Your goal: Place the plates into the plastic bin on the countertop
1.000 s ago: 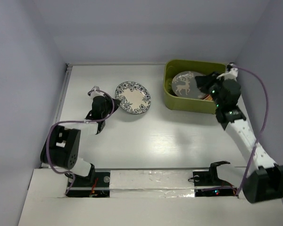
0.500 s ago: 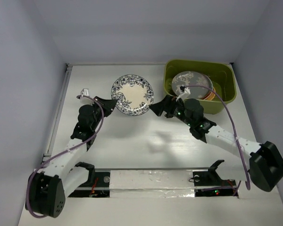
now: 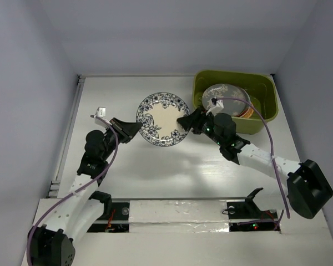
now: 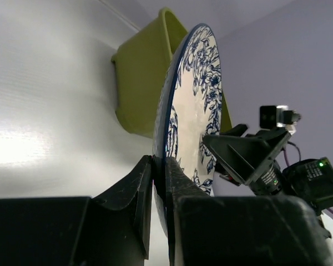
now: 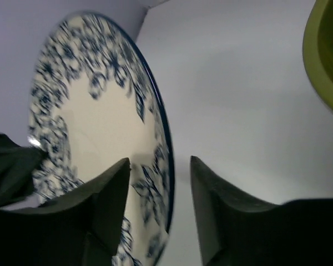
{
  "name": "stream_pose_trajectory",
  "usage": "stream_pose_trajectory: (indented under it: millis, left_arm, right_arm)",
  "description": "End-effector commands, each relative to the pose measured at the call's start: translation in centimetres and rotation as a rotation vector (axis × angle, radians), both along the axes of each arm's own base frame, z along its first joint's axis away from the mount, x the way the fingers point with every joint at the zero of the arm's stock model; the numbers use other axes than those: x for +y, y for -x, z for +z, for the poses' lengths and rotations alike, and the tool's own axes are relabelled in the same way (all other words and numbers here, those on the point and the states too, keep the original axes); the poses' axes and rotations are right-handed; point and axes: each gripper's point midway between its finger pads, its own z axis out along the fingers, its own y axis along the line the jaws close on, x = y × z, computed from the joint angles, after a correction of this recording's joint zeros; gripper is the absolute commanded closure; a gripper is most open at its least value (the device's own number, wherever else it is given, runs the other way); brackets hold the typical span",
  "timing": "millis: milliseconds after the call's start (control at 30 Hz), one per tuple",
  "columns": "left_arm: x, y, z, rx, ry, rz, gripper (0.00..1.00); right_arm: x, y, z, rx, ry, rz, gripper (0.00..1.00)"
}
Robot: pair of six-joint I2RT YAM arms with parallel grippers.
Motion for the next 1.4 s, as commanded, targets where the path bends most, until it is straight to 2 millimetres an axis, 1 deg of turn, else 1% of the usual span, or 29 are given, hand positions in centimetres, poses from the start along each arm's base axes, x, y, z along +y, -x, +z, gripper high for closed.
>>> stream_pose_trajectory:
  millis: [0,33,67,100,200,233,267,300,333,400,433,500,533,567,600,633,667,733,767,800,833,1000,1033,1100,1167,1233,1267,1333,1367]
  left_arm:
    - [-1.1,2.5,6.6,-0.205,0.121,-0.107,1.0]
    - [-1.2,2.7,6.7,-0.211,0.109,-0.114,1.0]
    - [-1.1,2.8,6.8,-0.215,0.098,-0.113,1.0]
    - [-0.9,2.9,6.8,-0.205,0.081,-0.1,1.0]
    - [0.0,3.0,6.7,-0.211,0.003,-0.051,0.78]
    - [0.3,3.0,6.7,-0.213,-0.016,-0.039,0.66]
    - [0.5,3.1,6.5,-0.222,-0.047,-0.03,0.61]
    - [0.8,3.4,6.3,-0.219,-0.065,-0.021,0.58]
    - [0.9,3.5,6.2,-0.221,-0.079,-0.016,0.56]
    - [1.2,4.0,5.4,-0.213,-0.112,-0.012,0.55]
    - [1.2,4.2,5.2,-0.215,-0.118,-0.016,0.54]
    - [1.3,4.7,4.2,-0.212,-0.138,-0.02,0.53]
    - [1.4,4.8,4.0,-0.214,-0.144,-0.02,0.53]
    - [1.4,4.9,3.8,-0.215,-0.152,-0.02,0.53]
    - [1.5,5.1,3.4,-0.219,-0.16,-0.019,0.53]
    - [1.6,5.2,3.3,-0.228,-0.17,-0.02,0.53]
    - [1.6,5.3,3.1,-0.232,-0.174,-0.022,0.53]
    - [1.4,5.6,2.8,-0.245,-0.173,-0.04,0.52]
    - [1.0,5.9,2.8,-0.249,-0.172,-0.056,0.52]
    - [1.0,5.9,2.5,-0.248,-0.175,-0.055,0.52]
    - [0.9,6.0,2.2,-0.25,-0.19,-0.058,0.52]
    - [-0.1,6.6,1.7,-0.257,-0.181,-0.103,0.49]
    - [-0.2,6.7,1.6,-0.256,-0.182,-0.11,0.49]
    - [-0.4,6.7,1.2,-0.252,-0.181,-0.115,0.48]
    - [-0.4,6.7,1.1,-0.252,-0.181,-0.112,0.48]
    - [-0.6,6.8,0.8,-0.246,-0.18,-0.123,0.47]
    - [-0.6,6.8,0.8,-0.245,-0.179,-0.123,0.47]
    - [-0.8,6.9,0.7,-0.246,-0.178,-0.131,0.46]
    - [-0.8,6.9,0.8,-0.248,-0.177,-0.131,0.45]
  right_arm:
    - [0.5,-0.5,5.7,-0.135,-0.119,0.002,0.51]
    - [0.4,-0.3,5.9,-0.14,-0.134,0.001,0.67]
    - [0.1,0.1,7.3,-0.167,-0.176,0.001,0.94]
    - [0.0,0.3,7.9,-0.177,-0.189,0.002,1.0]
    - [-1.0,0.5,9.7,-0.197,-0.203,-0.036,1.0]
    - [-1.7,0.1,10.2,-0.203,-0.196,-0.079,1.0]
    - [-2.2,0.0,10.7,-0.212,-0.185,-0.102,1.0]
    - [-3.9,-0.5,12.1,-0.233,-0.17,-0.151,1.0]
    - [-5.1,-1.0,12.8,-0.241,-0.167,-0.191,1.0]
    - [-7.5,-1.6,14.6,-0.267,-0.166,-0.235,1.0]
    - [-10.3,-2.1,15.9,-0.299,-0.171,-0.287,1.0]
    - [-13.2,-2.6,17.2,-0.321,-0.161,-0.348,1.0]
    - [-15.8,-3.4,17.6,-0.329,-0.144,-0.401,1.0]
    - [-16.8,-3.9,17.6,-0.324,-0.133,-0.42,1.0]
    - [-17.9,-4.5,17.1,-0.302,-0.108,-0.447,1.0]
    - [-18.6,-4.8,17.6,-0.302,-0.102,-0.448,1.0]
    - [-20.4,-6.0,16.6,-0.277,-0.081,-0.481,1.0]
    - [-22.5,-7.2,15.7,-0.239,-0.068,-0.522,1.0]
    - [-23.1,-8.2,14.9,-0.209,-0.062,-0.519,1.0]
    - [-25.2,-8.8,14.4,-0.191,-0.073,-0.564,1.0]
    - [-26.5,-9.7,13.2,-0.154,-0.087,-0.574,1.0]
    - [-27.2,-11.4,10.1,-0.074,-0.061,-0.571,1.0]
    - [-27.4,-11.9,9.0,-0.048,-0.052,-0.579,1.0]
    - [-27.8,-12.4,8.2,-0.03,-0.043,-0.597,1.0]
    - [-28.6,-13.1,7.2,-0.003,-0.032,-0.62,1.0]
    - [-28.8,-13.4,6.4,0.03,-0.02,-0.627,0.96]
    - [-29.5,-13.5,5.6,0.051,-0.013,-0.65,0.94]
    - [-30.1,-13.3,4.5,0.081,0.007,-0.683,0.76]
    - [-31.0,-13.0,4.1,0.089,0.026,-0.733,0.66]
